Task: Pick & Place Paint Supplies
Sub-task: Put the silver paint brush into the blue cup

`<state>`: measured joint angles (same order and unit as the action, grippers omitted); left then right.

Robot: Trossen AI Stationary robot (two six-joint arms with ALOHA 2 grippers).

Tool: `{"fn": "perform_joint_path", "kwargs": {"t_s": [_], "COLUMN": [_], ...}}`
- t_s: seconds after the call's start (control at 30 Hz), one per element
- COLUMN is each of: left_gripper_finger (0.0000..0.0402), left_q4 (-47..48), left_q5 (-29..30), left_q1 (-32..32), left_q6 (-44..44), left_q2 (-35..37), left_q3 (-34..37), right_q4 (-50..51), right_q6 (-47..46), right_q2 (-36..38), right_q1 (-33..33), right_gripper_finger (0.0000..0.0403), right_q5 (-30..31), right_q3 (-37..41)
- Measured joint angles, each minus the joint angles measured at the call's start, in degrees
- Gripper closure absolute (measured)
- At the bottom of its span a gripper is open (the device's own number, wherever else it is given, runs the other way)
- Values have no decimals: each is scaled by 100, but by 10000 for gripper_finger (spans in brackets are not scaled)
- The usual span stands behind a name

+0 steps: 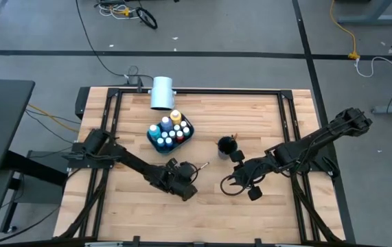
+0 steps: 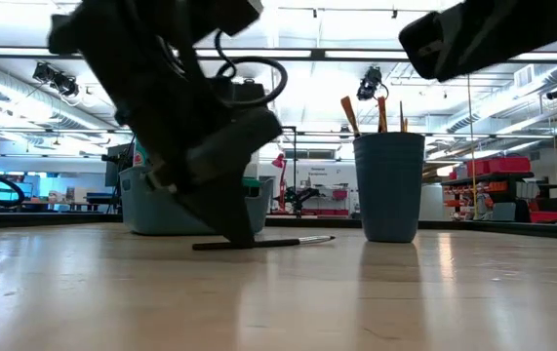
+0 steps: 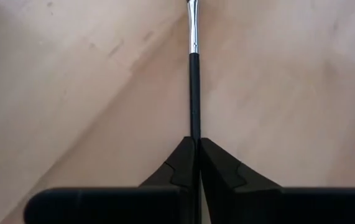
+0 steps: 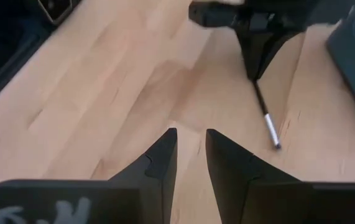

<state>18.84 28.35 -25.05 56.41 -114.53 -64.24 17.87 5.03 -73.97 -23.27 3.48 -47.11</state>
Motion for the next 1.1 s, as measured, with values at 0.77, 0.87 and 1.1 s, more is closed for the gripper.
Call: {"fn": "perform_joint_path", "kwargs": {"t_s": [0.77,0.87,1.1], "left_gripper_finger": [381,381,381], "left_q4": [-2000,-2490,-3271], "left_q5": [478,581,818], "left_q1": [-294,-298,-312], "left_q6": [-2478,-2856,-3670], "left_q2": [120,128,135], "left_q3": [10,3,-1], "right_q4": [-3544,-3724,-3806], "right_q6": [418,454,764], "right_q2": [-10,-93,-181], "right_q1": [-9,-9,-2], "right_gripper_finger": [295,284,262], "right_q5": [8,11,585], "right_q3": [1914,1914,1914]}}
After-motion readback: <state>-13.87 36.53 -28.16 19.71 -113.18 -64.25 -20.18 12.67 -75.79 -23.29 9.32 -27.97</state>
